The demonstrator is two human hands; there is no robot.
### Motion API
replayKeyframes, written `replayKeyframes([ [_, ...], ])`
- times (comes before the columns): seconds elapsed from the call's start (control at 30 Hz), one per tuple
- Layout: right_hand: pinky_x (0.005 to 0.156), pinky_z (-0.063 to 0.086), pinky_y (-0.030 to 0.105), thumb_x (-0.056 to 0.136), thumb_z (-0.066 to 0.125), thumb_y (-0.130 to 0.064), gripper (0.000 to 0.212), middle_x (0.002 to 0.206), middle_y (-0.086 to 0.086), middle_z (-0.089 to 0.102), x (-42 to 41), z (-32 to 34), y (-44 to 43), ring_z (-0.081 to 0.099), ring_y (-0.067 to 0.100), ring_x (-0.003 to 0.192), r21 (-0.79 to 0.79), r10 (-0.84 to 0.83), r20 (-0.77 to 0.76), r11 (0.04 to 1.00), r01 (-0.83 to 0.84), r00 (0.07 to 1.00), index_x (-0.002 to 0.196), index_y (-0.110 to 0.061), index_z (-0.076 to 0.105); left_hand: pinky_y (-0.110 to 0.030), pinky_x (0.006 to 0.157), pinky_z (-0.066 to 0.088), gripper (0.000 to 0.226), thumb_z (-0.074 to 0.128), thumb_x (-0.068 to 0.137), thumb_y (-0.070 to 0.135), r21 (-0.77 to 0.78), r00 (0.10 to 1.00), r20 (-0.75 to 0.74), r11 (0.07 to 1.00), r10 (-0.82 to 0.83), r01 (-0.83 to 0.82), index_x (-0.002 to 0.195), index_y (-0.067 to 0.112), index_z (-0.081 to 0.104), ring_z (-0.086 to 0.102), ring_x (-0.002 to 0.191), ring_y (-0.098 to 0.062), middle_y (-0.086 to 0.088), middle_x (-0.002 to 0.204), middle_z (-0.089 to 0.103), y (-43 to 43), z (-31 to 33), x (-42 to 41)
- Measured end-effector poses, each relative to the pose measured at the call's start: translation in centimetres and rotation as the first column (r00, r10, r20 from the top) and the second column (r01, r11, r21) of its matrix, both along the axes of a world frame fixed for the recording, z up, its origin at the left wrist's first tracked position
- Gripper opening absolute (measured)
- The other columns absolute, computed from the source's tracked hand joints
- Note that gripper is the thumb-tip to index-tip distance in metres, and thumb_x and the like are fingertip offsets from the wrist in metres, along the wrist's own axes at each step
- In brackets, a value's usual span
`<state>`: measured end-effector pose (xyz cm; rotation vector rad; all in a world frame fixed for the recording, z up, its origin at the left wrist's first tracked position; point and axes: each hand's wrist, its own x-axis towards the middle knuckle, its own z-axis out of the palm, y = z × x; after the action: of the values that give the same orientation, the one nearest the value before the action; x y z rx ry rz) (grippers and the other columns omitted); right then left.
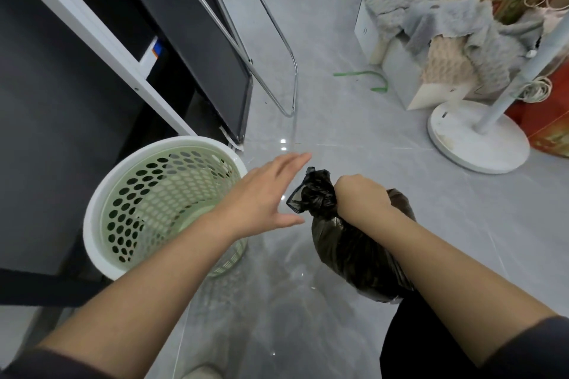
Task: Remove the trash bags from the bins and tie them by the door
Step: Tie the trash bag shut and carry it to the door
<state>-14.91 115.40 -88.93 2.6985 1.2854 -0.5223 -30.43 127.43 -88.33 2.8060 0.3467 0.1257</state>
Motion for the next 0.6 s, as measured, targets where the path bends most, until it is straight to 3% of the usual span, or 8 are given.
replayKeyframes([
  [0.1, 0.068, 0.039, 0.030, 0.088, 0.053, -0.009, 0.013, 0.103, 0.010, 0.063, -0.7, -0.1, 0.3, 0.063, 0.032, 0.097, -0.044, 0.053, 0.036, 0.998, -0.052, 0.998, 0.099, -0.007, 0.059, -0.036, 0.101, 0.040, 0.076, 0.050, 0.090, 0.051, -0.066, 0.999, -0.033, 0.998, 0.011, -0.013, 0.149, 0.031, 0.007, 0.045, 0.127, -0.018, 0.002, 0.151, 0.031, -1.1, -0.4, 1.3],
  [0.2, 0.069, 0.039, 0.031, 0.089, 0.052, -0.010, 0.015, 0.106, 0.012, 0.062, -0.9, -0.2, 0.3, 0.063, 0.032, 0.098, -0.037, 0.077, 0.025, 0.996, -0.076, 0.997, 0.102, -0.006, 0.059, -0.040, 0.098, 0.042, 0.063, 0.042, 0.095, 0.046, -0.227, 0.989, -0.133, 0.970, 0.058, -0.087, 0.148, 0.026, 0.015, 0.048, 0.123, -0.023, -0.001, 0.145, 0.042, -1.9, -1.6, 2.2],
  [0.27, 0.069, 0.039, 0.031, 0.090, 0.050, -0.011, 0.017, 0.105, 0.012, 0.061, -1.1, -0.3, 0.4, 0.062, 0.032, 0.098, -0.013, 0.082, 0.024, 0.997, -0.082, 0.996, 0.103, -0.006, 0.059, -0.042, 0.096, 0.043, 0.056, 0.041, 0.095, 0.045, -0.245, 0.978, -0.205, 0.966, 0.032, -0.082, 0.144, 0.024, 0.024, 0.049, 0.122, -0.024, -0.002, 0.139, 0.048, -2.4, -2.3, 2.3],
  [0.33, 0.067, 0.039, 0.031, 0.088, 0.048, -0.010, 0.017, 0.094, 0.011, 0.059, -1.2, -0.4, 0.4, 0.061, 0.032, 0.089, 0.014, 0.090, 0.023, 0.996, -0.090, 0.996, 0.099, -0.007, 0.061, -0.041, 0.084, 0.046, 0.030, 0.039, 0.095, 0.039, -0.222, 0.975, -0.224, 0.974, 0.002, -0.053, 0.120, 0.024, 0.045, 0.056, 0.107, -0.026, -0.002, 0.117, 0.059, -2.7, -2.8, 2.3],
  [0.4, 0.064, 0.038, 0.031, 0.085, 0.049, -0.008, 0.016, 0.080, 0.007, 0.052, -1.2, -0.5, 0.4, 0.055, 0.032, 0.075, 0.031, 0.105, 0.015, 0.994, -0.106, 0.994, 0.093, -0.009, 0.063, -0.041, 0.073, 0.047, 0.015, 0.036, 0.094, 0.030, -0.297, 0.977, -0.215, 0.953, -0.001, -0.064, 0.087, 0.022, 0.047, 0.059, 0.087, -0.026, -0.001, 0.090, 0.061, -2.6, -3.0, 2.2],
  [0.47, 0.062, 0.037, 0.030, 0.083, 0.050, -0.009, 0.010, 0.072, 0.005, 0.047, -1.0, -0.5, 0.4, 0.050, 0.031, 0.071, 0.056, 0.126, 0.000, 0.991, -0.126, 0.992, 0.085, -0.010, 0.060, -0.038, 0.073, 0.047, 0.020, 0.037, 0.094, 0.023, -0.517, 0.971, -0.231, 0.837, 0.064, -0.178, 0.079, 0.018, 0.049, 0.057, 0.078, -0.022, -0.001, 0.079, 0.059, -2.1, -2.4, 2.3],
  [0.6, 0.061, 0.039, 0.032, 0.088, 0.053, -0.031, 0.016, 0.078, 0.005, 0.059, -0.5, -0.3, 0.0, 0.055, 0.031, 0.078, 0.216, 0.201, -0.062, 0.959, -0.184, 0.978, 0.079, -0.018, 0.052, -0.031, 0.067, 0.041, 0.021, 0.043, 0.095, 0.015, -0.850, 0.909, -0.338, 0.336, 0.244, -0.406, 0.089, 0.008, 0.062, 0.052, 0.076, -0.023, -0.009, 0.082, 0.059, -0.9, -0.4, 2.5],
])
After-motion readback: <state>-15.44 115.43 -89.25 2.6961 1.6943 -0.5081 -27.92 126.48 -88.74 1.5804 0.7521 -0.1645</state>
